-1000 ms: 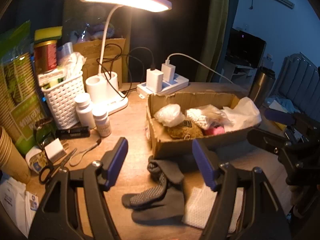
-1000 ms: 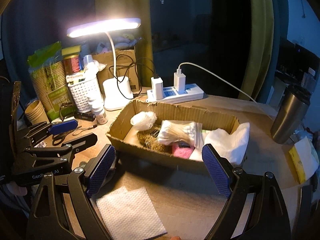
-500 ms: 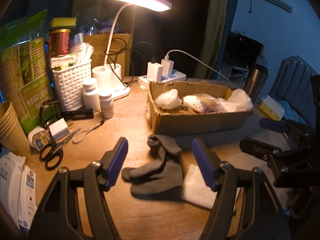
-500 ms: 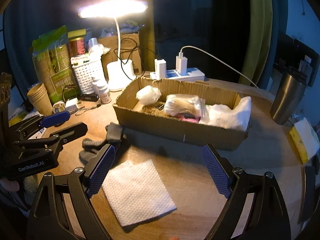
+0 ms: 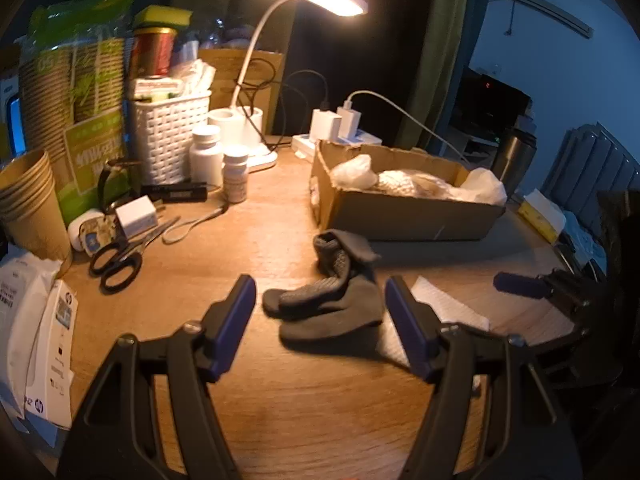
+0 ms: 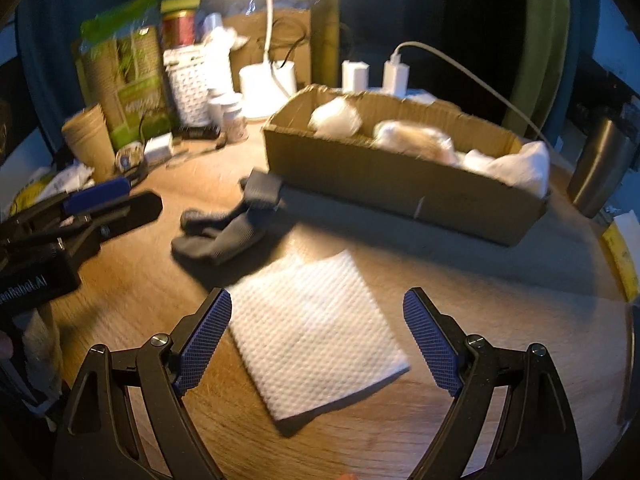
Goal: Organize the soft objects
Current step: 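Withdraw both tools from the box toward the grey sock and white cloth, then grasp the grey sock with the left tool while the right tool pinches the white cloth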
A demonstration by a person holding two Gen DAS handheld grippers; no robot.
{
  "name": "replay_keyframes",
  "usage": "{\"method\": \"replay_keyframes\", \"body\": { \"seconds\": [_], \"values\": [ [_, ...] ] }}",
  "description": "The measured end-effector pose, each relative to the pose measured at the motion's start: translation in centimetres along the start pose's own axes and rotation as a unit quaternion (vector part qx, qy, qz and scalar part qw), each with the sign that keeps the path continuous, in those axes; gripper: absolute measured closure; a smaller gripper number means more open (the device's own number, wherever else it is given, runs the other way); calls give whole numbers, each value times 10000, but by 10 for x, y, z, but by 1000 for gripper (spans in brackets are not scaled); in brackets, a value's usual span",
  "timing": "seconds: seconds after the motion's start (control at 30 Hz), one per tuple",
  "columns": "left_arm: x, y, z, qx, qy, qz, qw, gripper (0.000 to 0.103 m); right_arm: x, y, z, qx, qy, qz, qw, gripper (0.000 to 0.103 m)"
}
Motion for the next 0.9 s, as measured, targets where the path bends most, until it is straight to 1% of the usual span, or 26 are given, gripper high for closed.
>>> {"method": "replay_keyframes", "body": {
  "seconds": [0.1,0.17,0.3,0.37,0.47,0.73,0.8,0.83,0.87,0.9],
  "values": [
    [-6,-2,4,-48,50,-19,10000,35,-3,-8,4,-104,-17,-13,9999,14],
    [-10,-4,8,-98,82,-26,9999,35,-2,-13,6,-160,-49,-9,9999,18],
    [-14,-11,13,-188,129,-27,9997,35,-1,-22,10,-308,-82,15,9995,20],
    [-15,-13,14,-220,155,-24,9996,35,-1,-26,11,-368,-74,19,9993,25],
    [-15,-17,15,-260,163,-21,9995,35,-1,-34,14,-478,-39,26,9988,27],
    [-6,-27,16,-421,94,4,9991,35,2,-37,15,-334,37,-36,9994,27],
    [-2,-29,14,-444,48,9,9990,35,3,-36,15,-326,39,-42,9995,30],
    [1,-31,13,-456,18,2,9990,35,5,-35,15,-319,25,-32,9995,35],
    [3,-32,13,-462,4,0,9989,35,8,-33,15,-310,-10,-9,9995,43],
    [5,-33,12,-466,-4,4,9989,35,12,-32,14,-304,-48,9,9995,48]
  ]
}}
Point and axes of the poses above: each gripper's, at about its wrist camera, not at the fingertips, and y roughly against the way its jaws point, x to its right, z to its underside, the point moved 3 cm from there along -y, roughly the way its jaws point, and after that the axes turned 9 degrees about -z, right-handed, at the moved point
